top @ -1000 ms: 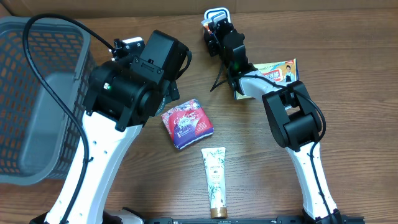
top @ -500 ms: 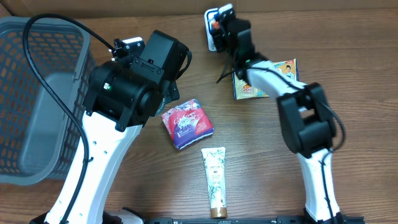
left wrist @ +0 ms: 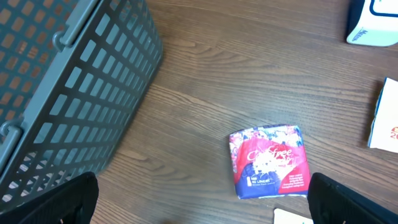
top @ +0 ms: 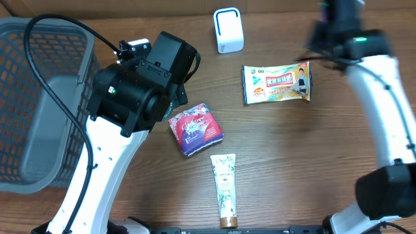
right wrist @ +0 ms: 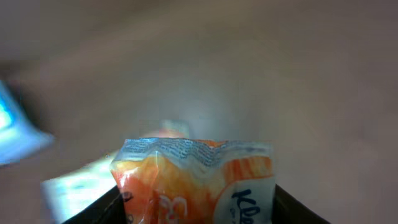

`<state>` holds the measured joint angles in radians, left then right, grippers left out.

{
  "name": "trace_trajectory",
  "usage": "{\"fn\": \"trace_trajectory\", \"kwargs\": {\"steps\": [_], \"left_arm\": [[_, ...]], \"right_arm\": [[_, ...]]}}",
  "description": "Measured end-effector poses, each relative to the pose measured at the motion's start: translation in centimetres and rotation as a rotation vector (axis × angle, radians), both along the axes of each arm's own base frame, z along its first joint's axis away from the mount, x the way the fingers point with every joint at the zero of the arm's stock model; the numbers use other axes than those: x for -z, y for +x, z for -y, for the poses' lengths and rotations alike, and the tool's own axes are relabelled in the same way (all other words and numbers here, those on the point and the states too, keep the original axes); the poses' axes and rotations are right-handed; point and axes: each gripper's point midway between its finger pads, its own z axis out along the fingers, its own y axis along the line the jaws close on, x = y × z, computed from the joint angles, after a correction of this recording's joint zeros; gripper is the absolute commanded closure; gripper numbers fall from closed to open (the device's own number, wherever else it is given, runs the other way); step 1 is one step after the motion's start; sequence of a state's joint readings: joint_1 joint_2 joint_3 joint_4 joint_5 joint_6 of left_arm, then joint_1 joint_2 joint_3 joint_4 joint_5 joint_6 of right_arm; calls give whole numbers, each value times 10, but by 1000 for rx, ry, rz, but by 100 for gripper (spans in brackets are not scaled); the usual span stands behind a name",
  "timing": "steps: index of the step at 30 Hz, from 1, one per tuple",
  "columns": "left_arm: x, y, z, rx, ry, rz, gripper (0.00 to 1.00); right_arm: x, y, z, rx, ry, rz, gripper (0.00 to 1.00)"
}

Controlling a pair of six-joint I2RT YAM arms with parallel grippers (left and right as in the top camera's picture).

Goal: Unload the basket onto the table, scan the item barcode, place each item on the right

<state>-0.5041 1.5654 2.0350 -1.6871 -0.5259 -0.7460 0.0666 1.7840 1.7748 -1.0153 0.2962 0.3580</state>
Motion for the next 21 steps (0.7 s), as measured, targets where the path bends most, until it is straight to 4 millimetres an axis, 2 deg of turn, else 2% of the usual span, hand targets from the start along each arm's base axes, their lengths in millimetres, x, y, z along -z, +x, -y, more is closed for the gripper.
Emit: {"fn": "trace_trajectory", "kwargs": {"steps": [4, 6, 8, 11, 13, 15, 18, 21], "left_arm": [[0, 0, 0, -3, -2, 1, 0], [0, 0, 0, -3, -2, 1, 0], [0, 0, 0, -3, -2, 1, 0], [0, 0, 0, -3, -2, 1, 0], [0, 0, 0, -3, -2, 1, 0], [0, 0, 0, -3, -2, 1, 0], [0, 0, 0, -3, -2, 1, 0], [0, 0, 0, -3, -2, 1, 0]], "right_arm": [[34, -46, 107, 299, 31, -156, 48], [45, -66, 153, 425, 46, -179, 50], [51, -88, 198, 551, 60, -173, 53], [55, -118, 254, 707, 68, -142, 59], [61, -140, 279, 785, 84, -137, 61], [71, -158, 296, 840, 114, -134, 59], [88, -171, 308, 881, 158, -119, 43], [109, -179, 310, 898, 189, -122, 39]]}}
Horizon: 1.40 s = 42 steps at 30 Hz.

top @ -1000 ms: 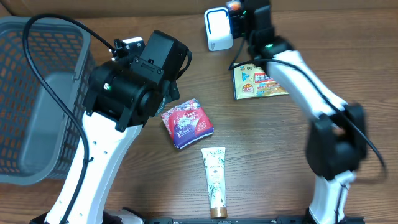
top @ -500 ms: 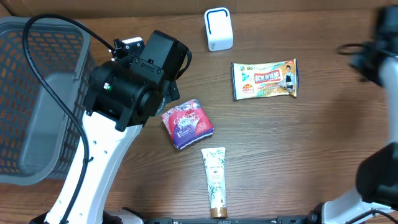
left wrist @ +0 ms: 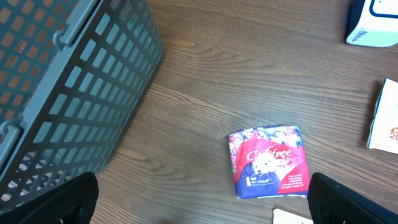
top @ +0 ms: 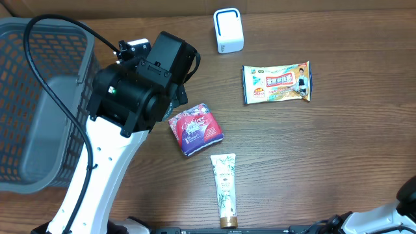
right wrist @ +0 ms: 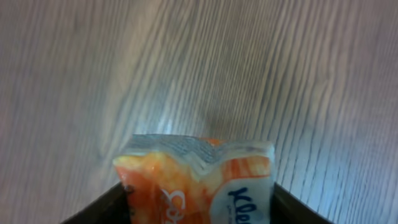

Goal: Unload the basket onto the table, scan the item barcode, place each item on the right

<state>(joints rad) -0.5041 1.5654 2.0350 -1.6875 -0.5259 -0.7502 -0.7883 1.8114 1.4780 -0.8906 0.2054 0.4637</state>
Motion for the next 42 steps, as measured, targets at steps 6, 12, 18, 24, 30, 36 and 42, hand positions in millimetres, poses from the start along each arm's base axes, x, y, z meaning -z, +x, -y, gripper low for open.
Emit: {"fn": "trace_trajectory", "kwargs": {"steps": [6, 12, 18, 24, 30, 36, 42], "left_arm": [[0, 0, 0, 0, 0, 0, 0], [0, 0, 0, 0, 0, 0, 0], [0, 0, 0, 0, -1, 0, 0], [0, 0, 0, -1, 0, 0, 0], [0, 0, 0, -2, -2, 1, 0], [0, 0, 0, -2, -1, 0, 0], [0, 0, 0, -2, -2, 1, 0]], "right_arm": [[39, -13, -8, 14, 57, -4, 0], [37, 4, -23, -69, 159, 64, 0], [-60, 96, -59, -382, 248, 438, 0], [-82, 148, -162, -729, 399, 570, 0], [-11, 175, -268, -1025, 558, 476, 0], [56, 195, -311, -1151, 623, 422, 0], [91, 198, -311, -1169, 658, 415, 0]]}}
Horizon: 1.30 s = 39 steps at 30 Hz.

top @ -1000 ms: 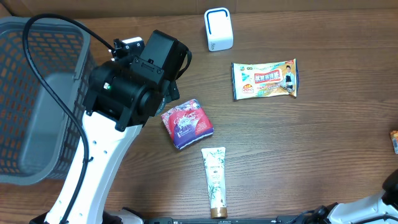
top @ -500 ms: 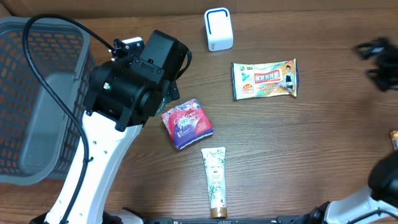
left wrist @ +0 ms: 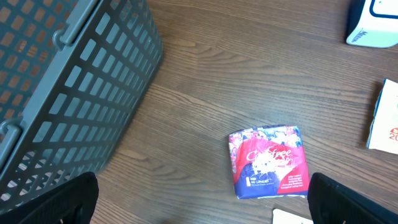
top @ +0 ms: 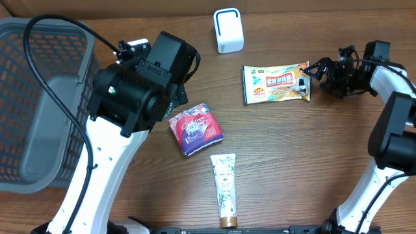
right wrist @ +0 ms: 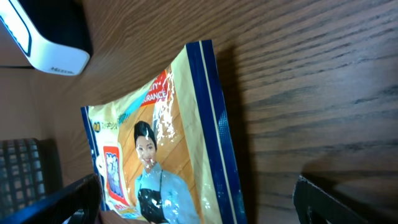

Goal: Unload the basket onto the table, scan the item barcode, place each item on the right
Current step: 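Grasp the wet-wipes pack with the right gripper, then carry the wet-wipes pack left and drop it flipped beside the Pantene tube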

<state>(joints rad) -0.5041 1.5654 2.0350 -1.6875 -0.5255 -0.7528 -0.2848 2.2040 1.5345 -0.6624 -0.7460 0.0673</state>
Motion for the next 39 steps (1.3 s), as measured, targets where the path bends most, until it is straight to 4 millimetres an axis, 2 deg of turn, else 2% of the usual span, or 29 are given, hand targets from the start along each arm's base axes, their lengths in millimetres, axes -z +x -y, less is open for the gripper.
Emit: {"fn": "trace_trajectory", "kwargs": {"steps": [6, 13, 14, 15, 16, 17, 18, 21, 28, 35, 39], "left_arm": [[0, 0, 0, 0, 0, 0, 0], [0, 0, 0, 0, 0, 0, 0], [0, 0, 0, 0, 0, 0, 0], [0, 0, 0, 0, 0, 0, 0], [0, 0, 0, 0, 0, 0, 0], [0, 0, 0, 0, 0, 0, 0], [0, 0, 0, 0, 0, 0, 0], [0, 0, 0, 0, 0, 0, 0], [0, 0, 0, 0, 0, 0, 0], [0, 0, 0, 0, 0, 0, 0], [0, 0, 0, 0, 0, 0, 0]], "right_arm": [[2, 12, -11, -64, 38, 68, 0], [4, 19, -49, -183, 112, 129, 0], [5, 18, -54, -198, 119, 129, 6], [5, 17, -59, -213, 128, 130, 23], [7, 16, -61, -222, 130, 125, 51], [11, 13, -64, -234, 131, 114, 69], [16, 7, -68, -246, 147, 94, 82], [35, -14, -78, -266, 204, -2, 96], [38, -32, -86, -299, 253, -51, 96], [32, -77, -93, -362, 298, -207, 96], [21, -86, -89, -414, 243, -208, 96]]}}
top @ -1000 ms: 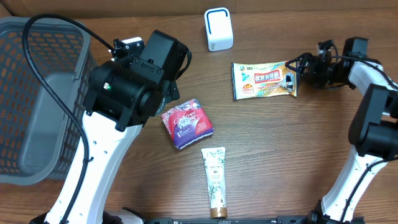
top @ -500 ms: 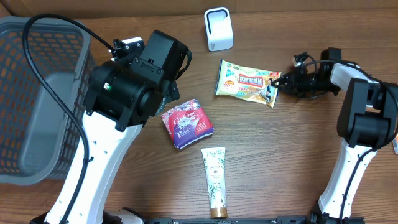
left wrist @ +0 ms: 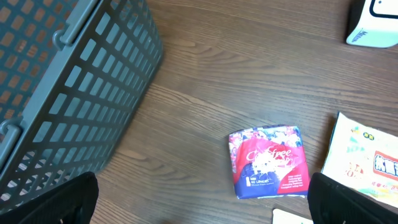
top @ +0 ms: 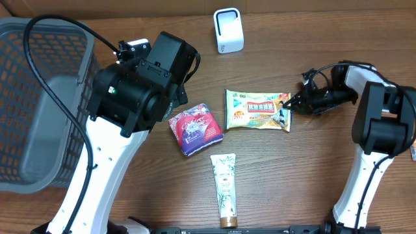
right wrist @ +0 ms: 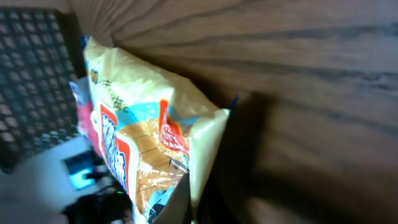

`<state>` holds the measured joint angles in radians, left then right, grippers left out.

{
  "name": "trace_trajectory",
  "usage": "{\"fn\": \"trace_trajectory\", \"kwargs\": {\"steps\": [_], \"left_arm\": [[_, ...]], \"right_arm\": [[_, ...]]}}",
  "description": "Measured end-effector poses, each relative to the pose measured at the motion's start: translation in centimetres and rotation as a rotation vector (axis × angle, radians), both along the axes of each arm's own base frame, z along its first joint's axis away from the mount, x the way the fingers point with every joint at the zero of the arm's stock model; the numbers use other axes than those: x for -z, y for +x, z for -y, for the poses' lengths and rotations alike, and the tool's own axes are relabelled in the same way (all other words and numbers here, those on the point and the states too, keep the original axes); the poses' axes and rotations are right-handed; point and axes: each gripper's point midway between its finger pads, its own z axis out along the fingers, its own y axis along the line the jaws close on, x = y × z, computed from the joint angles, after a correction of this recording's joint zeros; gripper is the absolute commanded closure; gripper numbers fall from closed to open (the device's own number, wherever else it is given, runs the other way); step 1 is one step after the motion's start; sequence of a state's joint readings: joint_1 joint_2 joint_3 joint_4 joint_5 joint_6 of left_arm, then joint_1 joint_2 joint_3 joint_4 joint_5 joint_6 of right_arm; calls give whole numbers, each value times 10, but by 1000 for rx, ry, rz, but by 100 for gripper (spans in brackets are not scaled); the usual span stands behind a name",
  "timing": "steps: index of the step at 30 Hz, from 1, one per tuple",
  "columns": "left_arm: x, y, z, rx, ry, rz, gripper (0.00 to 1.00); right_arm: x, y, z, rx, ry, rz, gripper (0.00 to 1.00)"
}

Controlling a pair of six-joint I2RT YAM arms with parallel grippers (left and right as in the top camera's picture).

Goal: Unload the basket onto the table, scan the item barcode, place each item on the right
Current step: 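Carry the wet-wipes pack left and drop it flipped beside the Pantene tube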

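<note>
A yellow snack packet [top: 257, 110] printed with a person's picture lies flat in the middle of the table, and my right gripper [top: 289, 108] is shut on its right end. In the right wrist view the packet [right wrist: 140, 118] fills the left side, its edge pinched between the jaws of the gripper [right wrist: 189, 208]. The white barcode scanner [top: 228, 30] stands at the far edge, also seen as the scanner [left wrist: 373, 22] in the left wrist view. My left gripper [left wrist: 202, 205] hangs open above the table, nothing between its fingers [left wrist: 53, 199].
A grey mesh basket [top: 29, 97] stands at the left. A red and blue floral pad pack [top: 195, 130] lies left of the snack packet, and a cream tube [top: 225, 188] lies toward the front. The bulky left arm [top: 140, 84] hovers beside the basket.
The right gripper was open at the snack packet's right end; now it is shut on that end. The packet has moved left and toward the front, closer to the pad pack. The left arm is unchanged.
The right gripper first held an orange packet at the far right, and still held it a moment later. Then it stood open with nothing in it beside the snack packet. Now it grips that packet, shifted toward the table's middle. The left gripper stayed open throughout.
</note>
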<state>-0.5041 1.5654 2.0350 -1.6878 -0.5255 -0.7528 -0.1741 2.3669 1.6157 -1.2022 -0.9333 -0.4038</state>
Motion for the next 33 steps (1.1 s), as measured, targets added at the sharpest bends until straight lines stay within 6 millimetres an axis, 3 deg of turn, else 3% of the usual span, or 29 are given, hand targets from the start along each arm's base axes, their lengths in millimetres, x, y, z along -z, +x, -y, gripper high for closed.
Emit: {"fn": "trace_trajectory", "kwargs": {"steps": [4, 9, 13, 17, 25, 29, 33], "left_arm": [[0, 0, 0, 0, 0, 0, 0], [0, 0, 0, 0, 0, 0, 0], [0, 0, 0, 0, 0, 0, 0], [0, 0, 0, 0, 0, 0, 0], [0, 0, 0, 0, 0, 0, 0], [0, 0, 0, 0, 0, 0, 0], [0, 0, 0, 0, 0, 0, 0]], "right_arm": [[-27, 4, 18, -25, -198, 82, 96], [-95, 5, 56, 46, -601, 178, 96], [-149, -21, 69, 98, -863, 215, 96], [-178, -54, 69, 95, -1077, 216, 96], [-205, -84, 48, 38, -1349, 287, 96], [-203, -91, 27, 4, -1380, 303, 96], [-187, -92, 3, -52, -1389, 292, 96]]}}
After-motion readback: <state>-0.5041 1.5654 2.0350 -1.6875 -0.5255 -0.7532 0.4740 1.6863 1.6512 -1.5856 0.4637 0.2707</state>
